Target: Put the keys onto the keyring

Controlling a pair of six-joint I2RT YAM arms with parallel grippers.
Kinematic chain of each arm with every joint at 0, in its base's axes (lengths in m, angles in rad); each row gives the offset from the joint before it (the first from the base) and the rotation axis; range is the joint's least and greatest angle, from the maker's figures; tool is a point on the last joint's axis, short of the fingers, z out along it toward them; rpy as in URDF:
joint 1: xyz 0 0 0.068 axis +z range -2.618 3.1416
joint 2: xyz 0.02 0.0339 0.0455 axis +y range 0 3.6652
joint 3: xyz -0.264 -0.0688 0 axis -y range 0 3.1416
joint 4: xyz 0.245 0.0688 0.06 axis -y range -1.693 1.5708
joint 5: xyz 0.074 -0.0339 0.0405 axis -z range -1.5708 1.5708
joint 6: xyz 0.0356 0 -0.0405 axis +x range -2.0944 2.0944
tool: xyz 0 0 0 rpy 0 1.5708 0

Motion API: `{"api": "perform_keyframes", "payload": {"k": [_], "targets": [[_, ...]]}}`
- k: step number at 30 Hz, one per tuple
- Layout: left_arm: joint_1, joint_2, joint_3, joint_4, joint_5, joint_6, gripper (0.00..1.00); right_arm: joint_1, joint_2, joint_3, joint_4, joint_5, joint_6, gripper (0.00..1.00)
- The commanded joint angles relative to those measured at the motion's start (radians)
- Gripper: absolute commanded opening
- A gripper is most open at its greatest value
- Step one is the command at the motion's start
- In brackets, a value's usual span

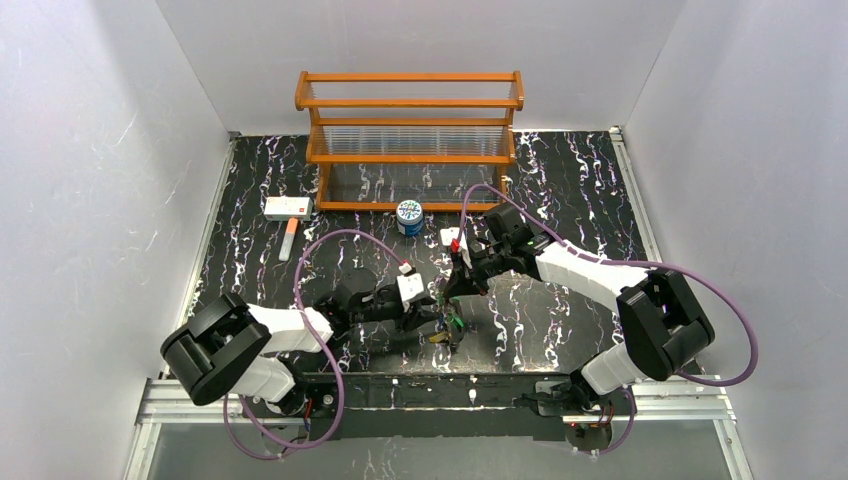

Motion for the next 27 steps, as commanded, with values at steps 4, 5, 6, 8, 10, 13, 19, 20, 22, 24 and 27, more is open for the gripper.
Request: {"api": "perform_keyframes", "payload": {"k": [4,5,6,8,10,13,19,20,22,24,27], "targets": [[-0.005,0.042,0.070,0.045,-0.033,0.007,0.37,0.007,-0.032,-0.017,0.021,-0.059,0.004,0.01],[-0.005,0.044,0.074,0.055,-0.034,0.001,0.37,0.007,-0.032,-0.015,0.018,-0.059,0.002,0.01],[-0.005,0.046,0.077,0.064,-0.036,-0.004,0.37,0.007,-0.031,-0.015,0.016,-0.059,0.001,0.01],[-0.006,0.048,0.079,0.075,-0.046,-0.010,0.37,0.007,-0.031,-0.014,0.015,-0.061,-0.003,0.01],[-0.008,0.048,0.081,0.081,-0.058,-0.008,0.37,0.007,-0.030,-0.014,0.013,-0.064,-0.005,0.01],[-0.007,0.046,0.077,0.082,-0.071,-0.004,0.37,0.007,-0.030,-0.012,0.010,-0.069,-0.009,0.01],[-0.007,0.039,0.078,0.083,-0.091,-0.005,0.37,0.007,-0.031,-0.010,-0.002,-0.084,-0.024,0.01],[-0.006,0.035,0.078,0.083,-0.098,-0.003,0.37,0.007,-0.031,-0.010,-0.007,-0.086,-0.030,0.01],[-0.008,0.028,0.075,0.083,-0.120,-0.001,0.39,0.007,-0.032,-0.010,-0.015,-0.091,-0.039,0.01],[-0.007,0.023,0.073,0.083,-0.130,0.003,0.40,0.007,-0.033,-0.011,-0.024,-0.099,-0.054,0.01],[-0.006,0.021,0.076,0.083,-0.129,0.002,0.41,0.006,-0.035,-0.012,-0.036,-0.105,-0.076,0.01]]}}
